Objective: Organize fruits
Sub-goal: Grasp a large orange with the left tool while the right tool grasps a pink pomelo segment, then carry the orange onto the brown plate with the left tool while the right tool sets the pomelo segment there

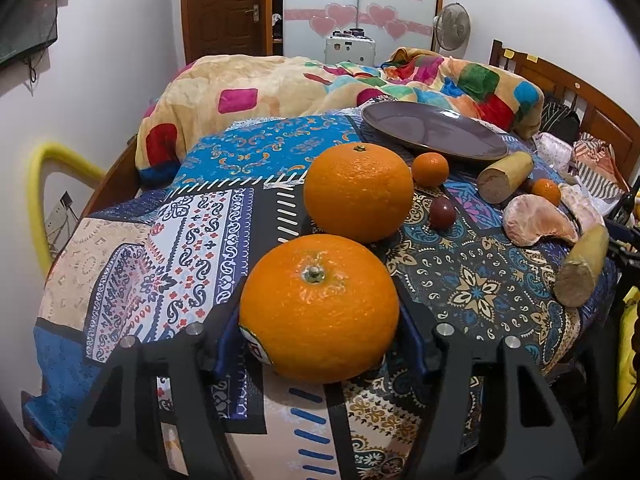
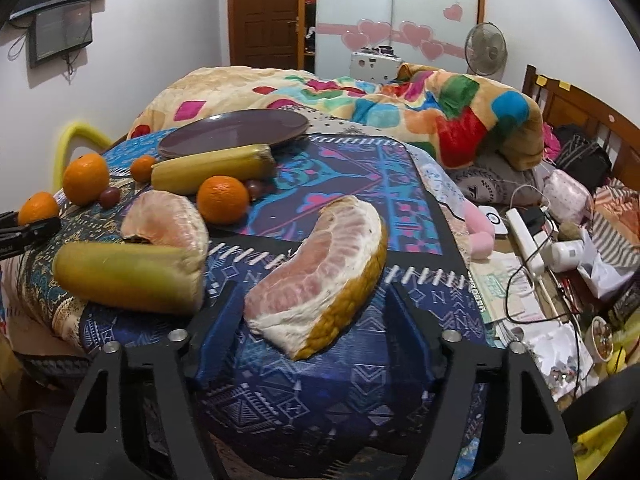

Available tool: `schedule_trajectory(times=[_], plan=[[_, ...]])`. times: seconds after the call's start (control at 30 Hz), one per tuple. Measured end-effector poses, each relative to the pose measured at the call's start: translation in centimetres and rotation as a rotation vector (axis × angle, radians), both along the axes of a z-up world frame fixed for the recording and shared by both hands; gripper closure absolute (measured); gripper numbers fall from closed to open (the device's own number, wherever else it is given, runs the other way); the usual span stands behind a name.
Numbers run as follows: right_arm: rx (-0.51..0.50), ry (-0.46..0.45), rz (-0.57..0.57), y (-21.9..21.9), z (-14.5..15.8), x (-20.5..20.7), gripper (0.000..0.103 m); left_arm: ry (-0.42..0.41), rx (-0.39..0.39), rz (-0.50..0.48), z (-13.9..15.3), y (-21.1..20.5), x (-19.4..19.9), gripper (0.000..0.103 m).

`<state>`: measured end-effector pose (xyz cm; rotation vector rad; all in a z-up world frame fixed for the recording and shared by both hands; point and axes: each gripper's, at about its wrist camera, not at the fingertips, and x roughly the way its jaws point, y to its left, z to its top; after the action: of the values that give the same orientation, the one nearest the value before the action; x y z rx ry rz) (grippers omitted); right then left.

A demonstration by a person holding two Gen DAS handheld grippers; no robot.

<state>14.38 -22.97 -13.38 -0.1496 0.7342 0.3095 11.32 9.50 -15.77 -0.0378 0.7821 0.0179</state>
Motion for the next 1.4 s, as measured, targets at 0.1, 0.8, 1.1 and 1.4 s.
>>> schedule_trajectory(times=[0.1, 0.8, 1.1, 1.4], plan=[[0.006, -0.002, -0.018, -0.1, 0.1, -0.1, 0.036, 0.001, 0.001, 0.001, 0.0, -0.1, 0.0, 0.039], [-0.002, 0.09, 0.005, 0.0, 0.0, 4.4, 0.047, -0.07, 0.045, -0.055, 3.2, -2.4, 0.6, 0.039], [-0.029, 0.104, 0.047, 0.2, 0.9, 4.8, 0.056, -0.093, 0.053, -0.073, 4.7, -3.5, 1.9, 0.039], [0.002, 0.073, 0.064, 0.2, 3.3, 5.2, 0.078, -0.134, 0.067, -0.101, 7.0, -4.6, 3.5, 0.039]])
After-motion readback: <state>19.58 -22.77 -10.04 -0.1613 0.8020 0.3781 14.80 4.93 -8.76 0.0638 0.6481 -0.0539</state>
